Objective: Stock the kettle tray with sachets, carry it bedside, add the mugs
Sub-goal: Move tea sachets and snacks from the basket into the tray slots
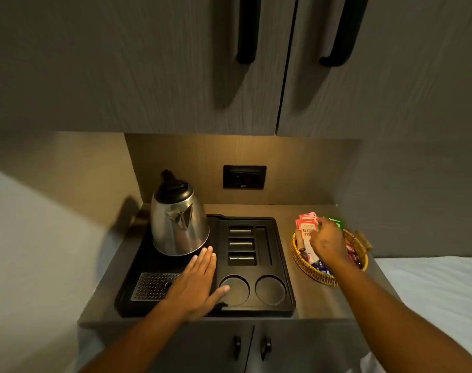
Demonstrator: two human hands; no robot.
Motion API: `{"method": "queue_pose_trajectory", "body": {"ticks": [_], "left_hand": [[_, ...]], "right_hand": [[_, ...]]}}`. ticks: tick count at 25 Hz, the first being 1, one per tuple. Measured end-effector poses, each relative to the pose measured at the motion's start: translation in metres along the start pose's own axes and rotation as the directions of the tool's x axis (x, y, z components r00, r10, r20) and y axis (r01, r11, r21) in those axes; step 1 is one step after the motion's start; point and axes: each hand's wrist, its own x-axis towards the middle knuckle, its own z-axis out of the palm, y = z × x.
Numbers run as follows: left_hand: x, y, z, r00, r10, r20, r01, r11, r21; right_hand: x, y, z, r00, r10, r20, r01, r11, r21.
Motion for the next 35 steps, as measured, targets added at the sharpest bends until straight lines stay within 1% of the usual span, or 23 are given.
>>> {"method": "queue_pose_trajectory", "body": {"ticks": [2,3,4,6,9,11,14,17,19,21,23,26,28,30,32,35], "left_hand": [[0.003,-0.003,0.004,1.0,0.012,0.024,-0.011,0.998,-0.064],[0.003,-0.004,0.005,0.999,0.009,0.044,-0.006,0.998,-0.062],[0.003,-0.006,0.009,0.999,0.0,0.052,0.003,0.998,-0.059],[0.005,-0.006,0.009,0.997,0.001,0.076,0.002,0.999,-0.049],[0.006,-0.007,0.009,0.996,-0.009,0.089,0.014,0.999,-0.051],[0.006,-0.007,0.01,0.995,-0.014,0.095,0.019,0.999,-0.049],[0.006,-0.007,0.012,0.995,-0.018,0.094,0.023,0.999,-0.045],[0.007,-0.007,0.013,0.995,-0.021,0.093,0.025,0.999,-0.047],[0.007,-0.007,0.013,0.996,-0.02,0.09,0.024,0.999,-0.042],[0.006,-0.007,0.013,0.996,-0.019,0.084,0.022,0.999,-0.041],[0.005,-0.007,0.013,0.997,-0.014,0.076,0.017,0.999,-0.041],[0.005,-0.006,0.011,0.998,-0.01,0.064,0.013,0.999,-0.049],[0.005,-0.005,0.008,0.998,-0.007,0.065,0.01,0.999,-0.047],[0.003,-0.004,0.006,0.997,-0.013,0.071,0.017,0.998,-0.053],[0.002,-0.002,0.003,0.997,-0.017,0.072,0.021,0.998,-0.061],[0.0,-0.003,0.003,0.997,-0.02,0.076,0.025,0.998,-0.062]], "right_hand": [[0.022,0.004,-0.001,0.986,0.069,0.152,-0.061,0.997,-0.055],[0.033,0.006,0.0,0.973,0.085,0.216,-0.064,0.993,-0.1],[0.041,0.003,0.001,0.955,0.093,0.283,-0.058,0.99,-0.131],[0.053,-0.001,0.007,0.922,0.064,0.383,0.017,0.979,-0.204],[0.064,0.002,0.012,0.884,0.038,0.466,0.152,0.919,-0.363],[0.067,0.007,0.014,0.878,0.031,0.477,0.179,0.905,-0.387],[0.07,0.009,0.017,0.88,0.062,0.471,0.123,0.927,-0.353],[0.077,0.0,0.006,0.865,0.09,0.494,0.06,0.958,-0.279],[0.082,-0.008,-0.009,0.838,0.082,0.539,0.059,0.969,-0.238],[0.087,-0.02,-0.029,0.809,0.064,0.585,0.094,0.968,-0.235],[0.094,-0.037,-0.051,0.804,0.016,0.595,0.127,0.972,-0.198],[0.099,-0.078,-0.064,0.811,-0.131,0.571,0.191,0.98,-0.047],[0.089,-0.11,-0.047,0.775,-0.224,0.591,0.22,0.972,0.08],[0.074,-0.134,-0.012,0.735,-0.244,0.632,0.207,0.969,0.134],[0.061,-0.147,0.03,0.72,-0.206,0.662,0.176,0.978,0.113],[0.054,-0.151,0.074,0.738,-0.119,0.665,0.144,0.989,0.017]]}}
